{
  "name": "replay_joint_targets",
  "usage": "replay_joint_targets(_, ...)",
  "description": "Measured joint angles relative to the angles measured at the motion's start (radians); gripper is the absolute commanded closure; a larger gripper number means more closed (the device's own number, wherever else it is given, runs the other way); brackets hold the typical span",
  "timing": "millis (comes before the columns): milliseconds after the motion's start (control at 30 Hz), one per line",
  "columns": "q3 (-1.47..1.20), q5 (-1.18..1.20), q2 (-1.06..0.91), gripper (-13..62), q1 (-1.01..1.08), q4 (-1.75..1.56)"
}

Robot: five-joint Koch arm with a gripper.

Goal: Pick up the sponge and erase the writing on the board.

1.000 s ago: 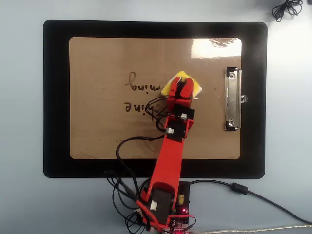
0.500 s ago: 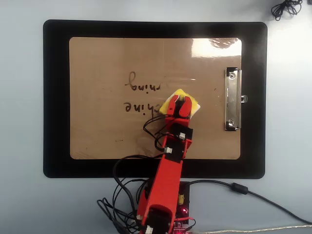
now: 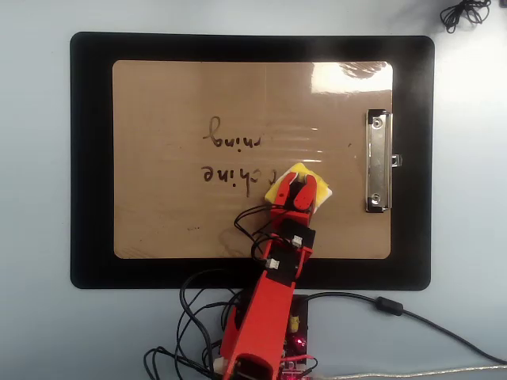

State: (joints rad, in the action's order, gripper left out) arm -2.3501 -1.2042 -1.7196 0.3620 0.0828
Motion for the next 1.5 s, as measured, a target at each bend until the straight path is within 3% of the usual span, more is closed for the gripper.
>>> replay_joint_targets(133, -0.17, 0.006, -0.172, 57.5, 0.003, 0.026)
replay_joint_targets(333, 0.101, 0.002, 0.075, 57.5, 0.0, 0.021)
replay_joint_targets(567, -0.089, -0.072, -0.091, 57.5, -0.118, 0.006)
replay_joint_targets(767, -0.006, -0.198, -0.021, 57.5, -0.245, 0.002)
replay_joint_targets(933, -0.146, -0.21, -0.173, 57.5, -0.255, 0.02)
replay_joint_targets(1167, 0.043, -0.216, 0.051, 57.5, -0.293, -0.028)
replay_joint_targets(1367, -0.221, -0.215, -0.219, 57.5, -0.302, -0.018)
replay_joint_targets(1500, -0.087, -0.219, -0.077, 57.5, -0.314, -0.026)
